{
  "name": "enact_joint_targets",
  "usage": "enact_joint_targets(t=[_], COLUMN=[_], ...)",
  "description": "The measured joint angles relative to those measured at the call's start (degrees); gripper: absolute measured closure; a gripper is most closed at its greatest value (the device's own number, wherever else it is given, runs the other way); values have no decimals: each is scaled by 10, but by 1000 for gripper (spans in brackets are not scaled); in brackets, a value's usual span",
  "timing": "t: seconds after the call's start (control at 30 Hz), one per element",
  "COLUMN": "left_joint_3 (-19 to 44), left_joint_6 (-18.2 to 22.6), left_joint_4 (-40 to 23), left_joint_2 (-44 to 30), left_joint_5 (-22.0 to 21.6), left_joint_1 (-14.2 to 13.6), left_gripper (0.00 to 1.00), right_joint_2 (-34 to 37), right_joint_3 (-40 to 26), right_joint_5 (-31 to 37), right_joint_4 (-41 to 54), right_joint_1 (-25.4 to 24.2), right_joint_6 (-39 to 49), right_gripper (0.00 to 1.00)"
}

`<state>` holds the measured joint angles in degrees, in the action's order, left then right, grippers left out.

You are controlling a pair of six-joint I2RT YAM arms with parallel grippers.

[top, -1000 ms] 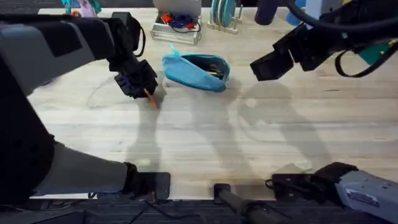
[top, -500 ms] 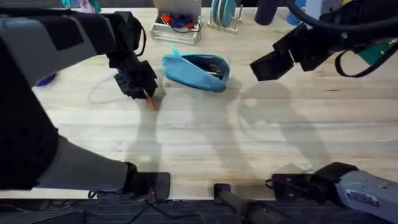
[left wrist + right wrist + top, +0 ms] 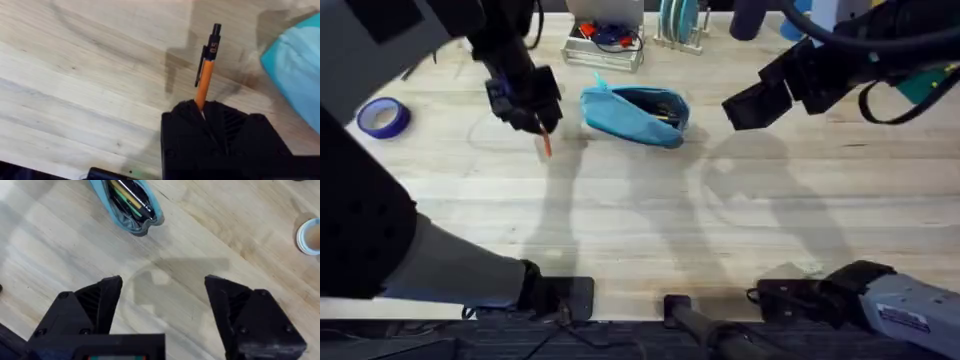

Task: Unzip the bag, pick up the pens from the table one at a time and place them inside, then zip the bag closed.

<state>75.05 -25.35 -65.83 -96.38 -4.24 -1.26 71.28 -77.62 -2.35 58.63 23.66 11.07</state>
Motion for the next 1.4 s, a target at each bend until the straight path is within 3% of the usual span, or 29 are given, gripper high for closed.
enact_joint_targets(t=[0.37,0.77,0.97,1.27,1.4], left_joint_3=[139,234,234,234,234], left_joint_6=[65,244,337,533,601], left_joint_4=[-75,-137,-137,-134,-119], left_joint_2=[2,27,28,28,28], left_joint_5=[-3,19,64,184,231], left_joint_1=[0,0,0,0,0], left_gripper=[959,959,959,959,959], right_joint_2=[0,0,0,0,0], right_joint_3=[0,0,0,0,0], right_joint_5=[0,0,0,0,0], right_joint_4=[0,0,0,0,0], right_joint_1=[0,0,0,0,0], right_joint_6=[0,0,0,0,0], right_gripper=[4,4,4,3,3])
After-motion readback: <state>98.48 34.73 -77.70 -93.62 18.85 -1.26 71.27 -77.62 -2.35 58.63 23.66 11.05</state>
